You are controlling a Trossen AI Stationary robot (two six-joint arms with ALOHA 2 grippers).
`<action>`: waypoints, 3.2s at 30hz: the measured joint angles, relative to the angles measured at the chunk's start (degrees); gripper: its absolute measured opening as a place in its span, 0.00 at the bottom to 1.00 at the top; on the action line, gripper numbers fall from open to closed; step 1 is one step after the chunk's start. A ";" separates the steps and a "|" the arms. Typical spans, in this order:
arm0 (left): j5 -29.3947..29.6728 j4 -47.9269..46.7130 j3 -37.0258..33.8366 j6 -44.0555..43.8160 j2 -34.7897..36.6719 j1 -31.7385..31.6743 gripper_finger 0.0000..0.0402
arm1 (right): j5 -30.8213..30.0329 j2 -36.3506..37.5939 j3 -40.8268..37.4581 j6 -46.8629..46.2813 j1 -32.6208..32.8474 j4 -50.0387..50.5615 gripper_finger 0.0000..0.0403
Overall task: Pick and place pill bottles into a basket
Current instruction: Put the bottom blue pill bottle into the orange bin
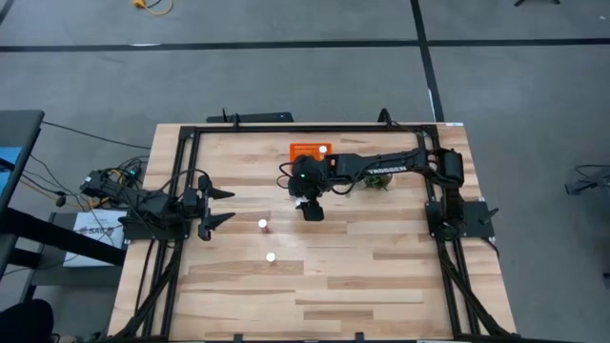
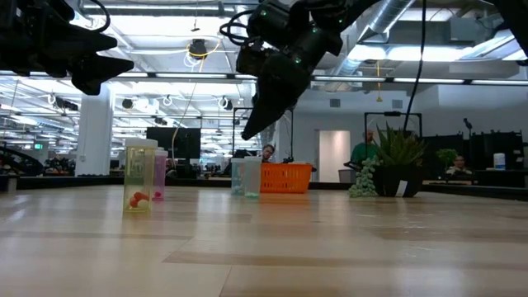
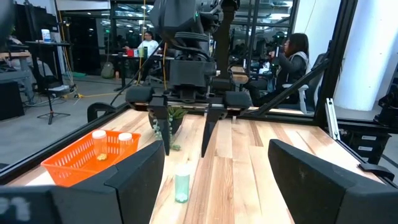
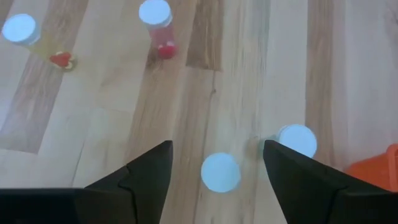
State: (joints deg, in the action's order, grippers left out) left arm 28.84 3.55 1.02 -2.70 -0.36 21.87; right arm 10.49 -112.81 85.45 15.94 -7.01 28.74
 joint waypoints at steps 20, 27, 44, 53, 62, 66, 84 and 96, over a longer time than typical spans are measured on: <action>0.00 0.00 0.00 0.00 0.00 0.00 0.69 | 0.12 -1.94 -3.43 -0.97 -0.26 -4.71 0.61; 0.04 0.00 0.00 0.00 0.00 -0.02 0.69 | 0.10 -4.94 -3.50 -0.67 -0.26 -4.69 0.61; 0.00 0.01 0.00 0.00 0.00 -0.01 0.69 | -0.10 -4.39 -3.48 -1.34 -0.33 -5.13 0.28; 0.00 0.01 0.00 0.00 0.00 -0.02 0.69 | -0.94 -2.10 0.52 0.94 -2.61 3.41 0.33; -0.04 0.02 0.00 0.00 -0.02 0.00 0.69 | -2.96 -0.72 9.50 6.77 -10.23 9.80 0.25; -0.04 0.02 0.00 0.00 -0.02 -0.01 0.69 | -3.04 -0.70 10.14 7.02 -14.69 9.08 0.29; -0.06 0.00 0.00 0.00 -0.02 0.00 0.69 | 0.33 -6.27 9.77 5.01 -21.01 8.08 0.31; -0.33 0.02 0.00 -0.02 -0.01 -0.02 0.69 | 0.72 -10.60 9.66 4.57 -22.87 8.35 0.30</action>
State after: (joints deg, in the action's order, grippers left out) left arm 28.51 3.57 1.02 -2.72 -0.37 21.85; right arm 11.21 -123.42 95.11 20.50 -29.88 37.09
